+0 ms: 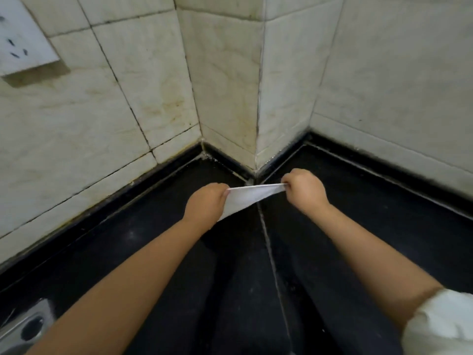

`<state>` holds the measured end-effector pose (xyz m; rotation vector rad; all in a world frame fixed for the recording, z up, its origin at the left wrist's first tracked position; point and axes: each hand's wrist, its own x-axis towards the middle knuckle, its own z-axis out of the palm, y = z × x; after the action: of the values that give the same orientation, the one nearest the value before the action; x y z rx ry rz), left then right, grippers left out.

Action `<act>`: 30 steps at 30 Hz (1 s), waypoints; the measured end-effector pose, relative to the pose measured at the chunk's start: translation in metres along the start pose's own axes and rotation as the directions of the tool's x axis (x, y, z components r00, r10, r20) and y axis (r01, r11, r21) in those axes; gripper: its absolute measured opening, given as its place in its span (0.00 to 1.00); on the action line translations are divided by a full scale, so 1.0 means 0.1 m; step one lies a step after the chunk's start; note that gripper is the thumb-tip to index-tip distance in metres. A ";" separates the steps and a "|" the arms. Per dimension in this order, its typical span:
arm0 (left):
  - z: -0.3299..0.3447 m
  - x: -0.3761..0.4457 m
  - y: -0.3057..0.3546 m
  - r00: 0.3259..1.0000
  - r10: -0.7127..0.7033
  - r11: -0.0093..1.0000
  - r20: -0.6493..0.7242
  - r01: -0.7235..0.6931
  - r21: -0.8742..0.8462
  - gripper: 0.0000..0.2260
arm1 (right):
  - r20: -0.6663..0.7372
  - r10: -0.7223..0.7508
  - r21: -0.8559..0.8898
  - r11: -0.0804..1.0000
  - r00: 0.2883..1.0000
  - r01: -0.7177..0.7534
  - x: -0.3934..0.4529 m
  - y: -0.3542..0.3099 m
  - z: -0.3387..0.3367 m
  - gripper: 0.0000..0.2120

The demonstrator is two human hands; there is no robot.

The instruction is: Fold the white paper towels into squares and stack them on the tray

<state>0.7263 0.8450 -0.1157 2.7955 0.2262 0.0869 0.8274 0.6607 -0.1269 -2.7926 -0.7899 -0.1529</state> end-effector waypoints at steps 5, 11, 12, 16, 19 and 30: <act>0.05 -0.16 0.96 0.978 0.196 0.976 -0.075 -0.203 -0.085 0.14 | -0.380 0.173 0.002 0.982 0.908 -0.186 -0.79 0.70 -0.82 0.10; 0.49 -0.63 1.97 0.843 0.537 0.841 -0.004 -0.536 -0.068 0.11 | -0.459 0.083 -0.252 0.942 0.884 -0.220 -2.55 1.37 -1.20 0.07; 0.62 -0.74 2.08 0.810 0.584 0.811 0.041 -0.583 -0.044 0.11 | -0.429 0.105 -0.270 0.933 0.897 -0.238 -2.86 1.43 -1.16 0.06; 1.13 -1.22 2.32 0.693 0.687 0.706 0.218 -0.707 0.020 0.12 | -0.226 0.278 -0.266 0.904 0.934 -0.334 -3.91 1.49 -0.82 0.05; 1.47 -1.50 2.31 0.617 0.683 0.652 0.390 -0.756 0.055 0.12 | 0.010 0.452 -0.240 0.867 0.892 -0.437 -4.39 1.44 -0.53 0.05; 1.70 -1.64 2.51 0.262 0.418 0.741 0.870 -0.652 -0.159 0.12 | 0.687 0.492 0.001 0.736 0.535 -0.677 -4.88 1.56 -0.44 0.12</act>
<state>0.6158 0.5293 -0.1976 2.5444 -1.0751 -1.2899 0.4937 0.2752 -0.1948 -2.6336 0.1178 1.0293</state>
